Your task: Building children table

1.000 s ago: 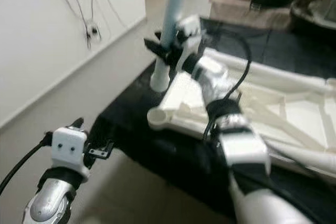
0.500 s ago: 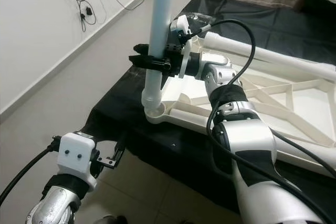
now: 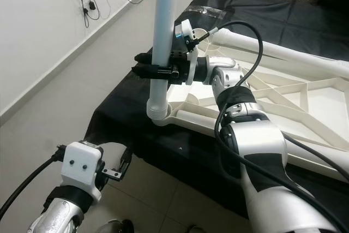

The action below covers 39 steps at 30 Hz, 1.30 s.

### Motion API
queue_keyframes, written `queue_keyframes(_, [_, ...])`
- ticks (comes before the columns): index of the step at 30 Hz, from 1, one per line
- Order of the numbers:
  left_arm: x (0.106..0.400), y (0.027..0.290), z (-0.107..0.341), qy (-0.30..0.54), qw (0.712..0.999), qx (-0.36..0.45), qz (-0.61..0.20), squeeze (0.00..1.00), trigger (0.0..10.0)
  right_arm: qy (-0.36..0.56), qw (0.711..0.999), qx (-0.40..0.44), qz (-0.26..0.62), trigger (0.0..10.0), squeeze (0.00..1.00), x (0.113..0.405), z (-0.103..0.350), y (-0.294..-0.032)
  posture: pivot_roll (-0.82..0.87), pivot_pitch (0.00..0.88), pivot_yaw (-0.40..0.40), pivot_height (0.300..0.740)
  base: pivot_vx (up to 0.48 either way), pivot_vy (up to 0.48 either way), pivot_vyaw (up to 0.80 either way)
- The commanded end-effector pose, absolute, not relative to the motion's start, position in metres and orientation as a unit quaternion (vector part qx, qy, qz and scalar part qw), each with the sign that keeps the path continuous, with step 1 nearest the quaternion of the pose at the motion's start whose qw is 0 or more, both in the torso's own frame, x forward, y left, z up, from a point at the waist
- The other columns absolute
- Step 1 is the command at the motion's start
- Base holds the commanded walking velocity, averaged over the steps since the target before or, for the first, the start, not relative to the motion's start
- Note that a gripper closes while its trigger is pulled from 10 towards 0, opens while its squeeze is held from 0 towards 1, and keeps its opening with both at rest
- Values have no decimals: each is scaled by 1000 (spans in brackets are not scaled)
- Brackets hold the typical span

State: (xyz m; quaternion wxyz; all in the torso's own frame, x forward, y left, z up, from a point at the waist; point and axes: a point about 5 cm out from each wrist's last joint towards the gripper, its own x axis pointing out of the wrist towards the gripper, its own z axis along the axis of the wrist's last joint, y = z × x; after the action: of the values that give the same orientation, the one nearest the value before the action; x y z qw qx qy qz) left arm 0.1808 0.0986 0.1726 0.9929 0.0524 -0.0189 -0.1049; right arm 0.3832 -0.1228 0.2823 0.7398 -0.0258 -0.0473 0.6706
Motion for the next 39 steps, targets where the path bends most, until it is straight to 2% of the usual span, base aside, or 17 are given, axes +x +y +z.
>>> queue_keyframes(1, [178,100,172,-13,993,59,-105,0,10000,-39,742,-41,668,10000,0,384,281,-122,107,257,28,740,0,0,0])
queue_keyframes(7, [179,101,171,-10,993,61,-103,0,10000,-41,750,-69,657,10000,0,385,283,-122,105,258,27,740,0,0,0])
queue_keyframes(22, [180,102,169,-7,993,65,-102,0,10000,-33,707,-98,699,10000,0,380,279,-118,104,262,27,740,0,0,0])
queue_keyframes(27, [180,102,169,-8,993,65,-101,0,10000,-21,689,-124,714,10000,0,378,275,-113,106,263,26,740,0,0,0])
queue_keyframes(28, [180,101,169,-7,993,65,-102,0,10000,-10,678,-144,721,10000,0,376,272,-108,105,263,26,740,0,0,0])
queue_keyframes(39, [180,101,170,-8,993,66,-102,0,10000,1,659,-170,732,10000,0,374,265,-97,109,266,27,740,0,0,0])
